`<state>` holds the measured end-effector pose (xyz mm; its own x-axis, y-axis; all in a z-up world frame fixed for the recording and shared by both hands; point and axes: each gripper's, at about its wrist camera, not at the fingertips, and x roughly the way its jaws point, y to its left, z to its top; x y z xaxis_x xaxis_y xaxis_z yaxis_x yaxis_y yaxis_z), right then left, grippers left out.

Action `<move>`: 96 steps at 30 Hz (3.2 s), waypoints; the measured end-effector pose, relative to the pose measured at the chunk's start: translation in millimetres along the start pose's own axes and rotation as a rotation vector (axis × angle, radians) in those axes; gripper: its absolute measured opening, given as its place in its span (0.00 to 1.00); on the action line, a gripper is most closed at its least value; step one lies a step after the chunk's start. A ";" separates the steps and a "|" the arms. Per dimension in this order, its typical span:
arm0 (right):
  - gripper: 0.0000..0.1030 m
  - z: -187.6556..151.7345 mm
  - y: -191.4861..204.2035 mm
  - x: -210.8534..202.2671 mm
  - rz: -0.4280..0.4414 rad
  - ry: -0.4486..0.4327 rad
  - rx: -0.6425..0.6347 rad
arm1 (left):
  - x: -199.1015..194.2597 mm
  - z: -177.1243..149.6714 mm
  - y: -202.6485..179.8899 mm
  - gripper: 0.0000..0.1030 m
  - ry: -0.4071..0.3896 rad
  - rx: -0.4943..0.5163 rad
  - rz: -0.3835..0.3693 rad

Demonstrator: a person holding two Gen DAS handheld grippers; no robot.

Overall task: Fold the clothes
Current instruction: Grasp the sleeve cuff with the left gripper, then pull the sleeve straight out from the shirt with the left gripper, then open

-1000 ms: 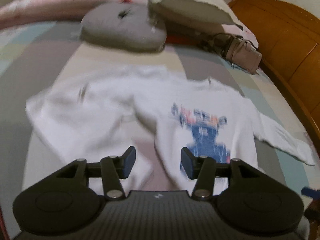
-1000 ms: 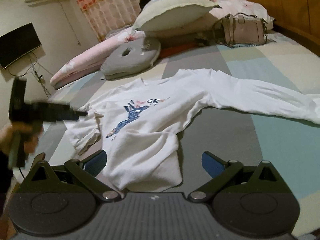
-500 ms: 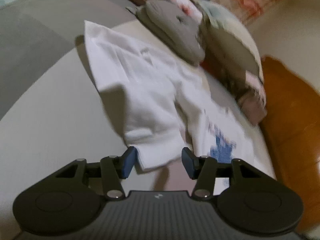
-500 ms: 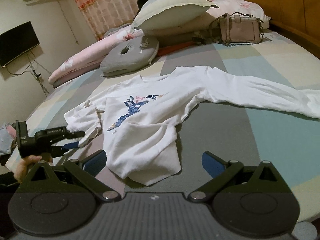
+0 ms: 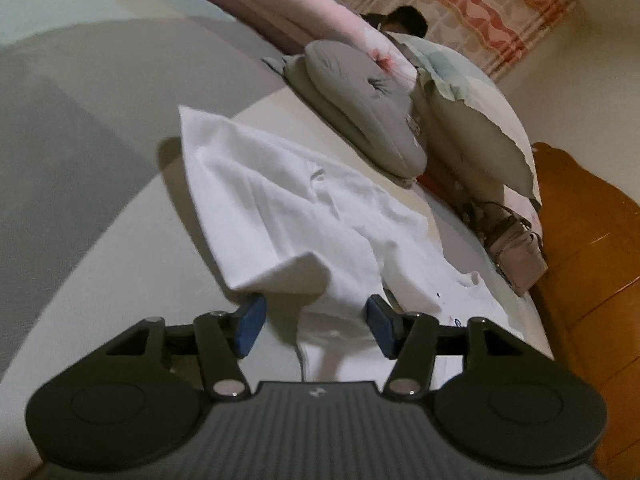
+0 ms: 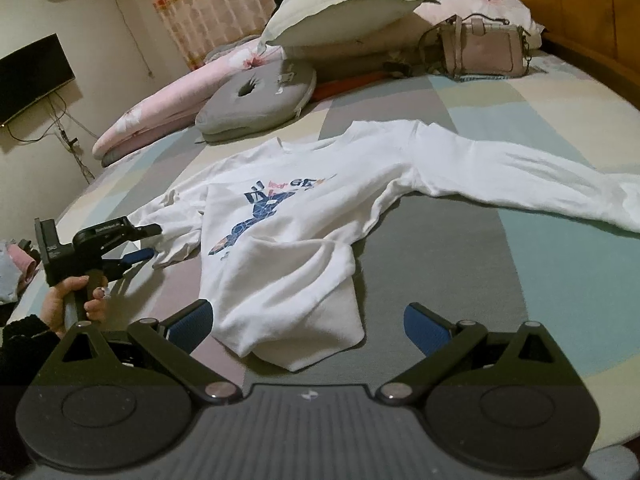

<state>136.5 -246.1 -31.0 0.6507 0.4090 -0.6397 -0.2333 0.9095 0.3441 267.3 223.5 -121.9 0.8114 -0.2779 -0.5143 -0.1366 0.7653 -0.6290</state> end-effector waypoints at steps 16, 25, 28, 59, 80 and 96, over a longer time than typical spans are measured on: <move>1.00 -6.6 8.2 0.5 0.039 0.013 -0.004 | 3.3 -39.5 -0.6 0.40 0.038 -0.190 -0.144; 1.00 -7.5 5.8 -8.7 0.031 -0.005 -0.016 | 2.5 -39.4 -23.5 0.01 0.084 -0.067 -0.001; 1.00 -6.1 2.4 -12.8 0.016 -0.020 -0.018 | -11.8 -14.5 -40.4 0.01 0.109 0.106 0.061; 1.00 21.0 25.8 46.2 -0.078 0.047 -0.069 | -94.4 185.9 110.5 0.02 0.102 0.256 0.797; 1.00 16.6 31.6 57.2 -0.074 0.082 -0.071 | -125.0 180.6 164.1 0.34 -0.025 -0.163 0.608; 1.00 14.4 35.3 55.9 -0.085 0.080 -0.094 | -121.3 159.8 173.0 0.07 -0.139 -0.233 0.596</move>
<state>175.1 -192.3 -44.7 0.6118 0.3319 -0.7180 -0.2491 0.9424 0.2233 236.1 482.4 -75.1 0.6224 0.2443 -0.7436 -0.6922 0.6153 -0.3772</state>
